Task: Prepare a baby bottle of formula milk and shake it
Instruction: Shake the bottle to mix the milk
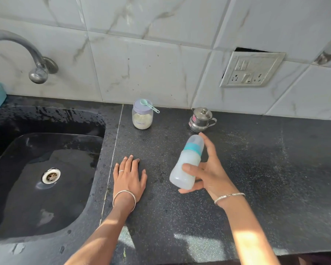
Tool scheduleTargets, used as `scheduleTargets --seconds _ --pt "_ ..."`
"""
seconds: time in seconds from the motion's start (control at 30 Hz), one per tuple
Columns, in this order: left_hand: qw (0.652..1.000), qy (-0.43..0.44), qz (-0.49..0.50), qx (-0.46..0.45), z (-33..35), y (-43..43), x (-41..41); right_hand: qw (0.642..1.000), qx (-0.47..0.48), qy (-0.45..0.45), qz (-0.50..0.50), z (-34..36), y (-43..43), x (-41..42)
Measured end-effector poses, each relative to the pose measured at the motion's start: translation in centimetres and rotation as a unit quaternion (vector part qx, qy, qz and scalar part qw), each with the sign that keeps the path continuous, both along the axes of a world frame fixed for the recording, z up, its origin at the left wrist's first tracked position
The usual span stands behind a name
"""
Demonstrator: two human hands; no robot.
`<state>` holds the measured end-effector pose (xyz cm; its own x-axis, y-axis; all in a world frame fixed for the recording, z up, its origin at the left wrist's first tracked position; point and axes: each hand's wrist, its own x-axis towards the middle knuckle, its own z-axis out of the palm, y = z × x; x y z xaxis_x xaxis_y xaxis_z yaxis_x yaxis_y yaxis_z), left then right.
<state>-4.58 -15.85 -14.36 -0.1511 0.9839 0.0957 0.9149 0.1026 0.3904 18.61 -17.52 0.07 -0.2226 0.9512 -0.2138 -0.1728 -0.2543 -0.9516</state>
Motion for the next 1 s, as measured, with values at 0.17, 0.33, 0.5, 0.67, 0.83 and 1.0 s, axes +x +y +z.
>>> scheduleTargets --seconds 0.17,0.33,0.5,0.67,0.83,1.0 --pt "1.000 0.003 0.003 0.016 -0.4 0.0 0.0 0.998 0.001 0.028 -0.060 -0.2 -0.1 0.1" --pt "1.000 0.007 0.002 0.023 -0.4 0.1 0.0 0.998 -0.010 0.042 -0.044 -0.4 -0.6 -0.1" --pt "1.000 0.004 0.003 0.017 -0.6 0.0 -0.1 0.999 -0.024 0.008 -0.019 -0.6 -1.2 -1.5" --pt "1.000 0.007 0.002 0.017 -0.6 0.0 0.0 0.991 -0.012 0.063 -0.117 -0.7 -1.1 -2.2" --pt "1.000 0.008 0.000 0.017 -0.7 0.2 -0.1 0.997 -0.007 0.019 -0.077 -0.5 -1.3 -2.2" --pt "1.000 0.014 0.001 0.014 -0.6 0.1 -0.1 0.988 0.005 0.070 -0.138 -0.6 -0.9 -2.3"
